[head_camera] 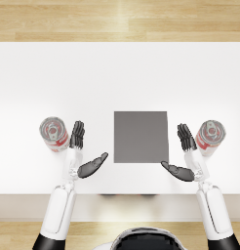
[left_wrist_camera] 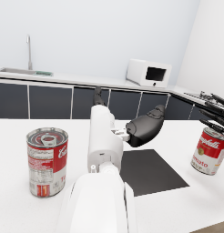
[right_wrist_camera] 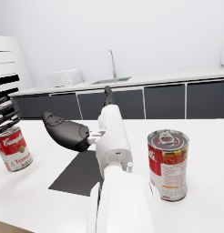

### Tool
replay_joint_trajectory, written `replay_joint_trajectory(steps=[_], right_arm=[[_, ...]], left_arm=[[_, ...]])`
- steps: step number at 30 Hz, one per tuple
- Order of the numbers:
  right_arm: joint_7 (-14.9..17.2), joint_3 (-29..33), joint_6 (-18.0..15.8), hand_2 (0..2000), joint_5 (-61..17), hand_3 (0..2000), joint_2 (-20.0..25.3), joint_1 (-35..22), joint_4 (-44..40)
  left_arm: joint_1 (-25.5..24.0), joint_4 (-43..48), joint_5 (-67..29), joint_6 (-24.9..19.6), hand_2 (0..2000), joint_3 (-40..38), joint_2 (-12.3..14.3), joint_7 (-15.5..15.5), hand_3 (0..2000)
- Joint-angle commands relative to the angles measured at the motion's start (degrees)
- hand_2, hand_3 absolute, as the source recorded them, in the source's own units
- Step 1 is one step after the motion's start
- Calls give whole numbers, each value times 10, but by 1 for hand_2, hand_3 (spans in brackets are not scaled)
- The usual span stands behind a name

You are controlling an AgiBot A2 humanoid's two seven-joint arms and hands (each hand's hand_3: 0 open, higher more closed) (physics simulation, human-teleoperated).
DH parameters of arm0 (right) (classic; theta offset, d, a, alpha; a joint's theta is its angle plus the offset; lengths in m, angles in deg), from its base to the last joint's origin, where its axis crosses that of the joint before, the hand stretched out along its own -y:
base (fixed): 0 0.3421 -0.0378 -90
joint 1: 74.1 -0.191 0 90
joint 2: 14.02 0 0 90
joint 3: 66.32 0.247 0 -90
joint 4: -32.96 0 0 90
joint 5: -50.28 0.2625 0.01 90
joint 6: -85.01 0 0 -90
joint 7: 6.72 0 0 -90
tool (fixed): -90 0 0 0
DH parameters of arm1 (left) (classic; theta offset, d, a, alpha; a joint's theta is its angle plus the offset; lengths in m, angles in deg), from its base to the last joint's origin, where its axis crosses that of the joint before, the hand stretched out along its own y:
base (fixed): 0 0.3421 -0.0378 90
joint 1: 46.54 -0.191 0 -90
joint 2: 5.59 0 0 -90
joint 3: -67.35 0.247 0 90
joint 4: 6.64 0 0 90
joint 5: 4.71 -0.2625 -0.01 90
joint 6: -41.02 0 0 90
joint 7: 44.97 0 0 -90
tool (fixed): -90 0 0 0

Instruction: Pick up the red can on the left and place it in the middle, then pick up the red can on the right and place it on top of the can in the middle

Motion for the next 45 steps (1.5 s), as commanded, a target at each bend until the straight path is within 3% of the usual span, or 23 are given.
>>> replay_joint_trajectory(steps=[1,19,21,24,32,37,45], right_arm=[[0,0,0,0,0,0,0,0,0],[0,-17,0,0,0,0,1,-1,-9],[-28,4,28,0,0,0,3,1,25],[-47,53,46,0,0,0,5,8,58],[-57,191,56,0,-197,0,16,31,99],[-58,231,57,0,-235,0,27,56,71],[-58,214,57,0,-243,0,32,49,-65]], left_arm=[[0,0,0,0,0,0,0,0,0],[1,-9,0,0,0,17,1,0,0],[13,1,0,-28,0,-21,10,28,0],[26,18,0,-47,0,-68,18,47,0],[35,19,-197,-57,0,-208,20,57,0],[25,-40,-234,-58,0,-242,26,58,0],[21,-164,-242,-58,0,-220,34,58,0]])
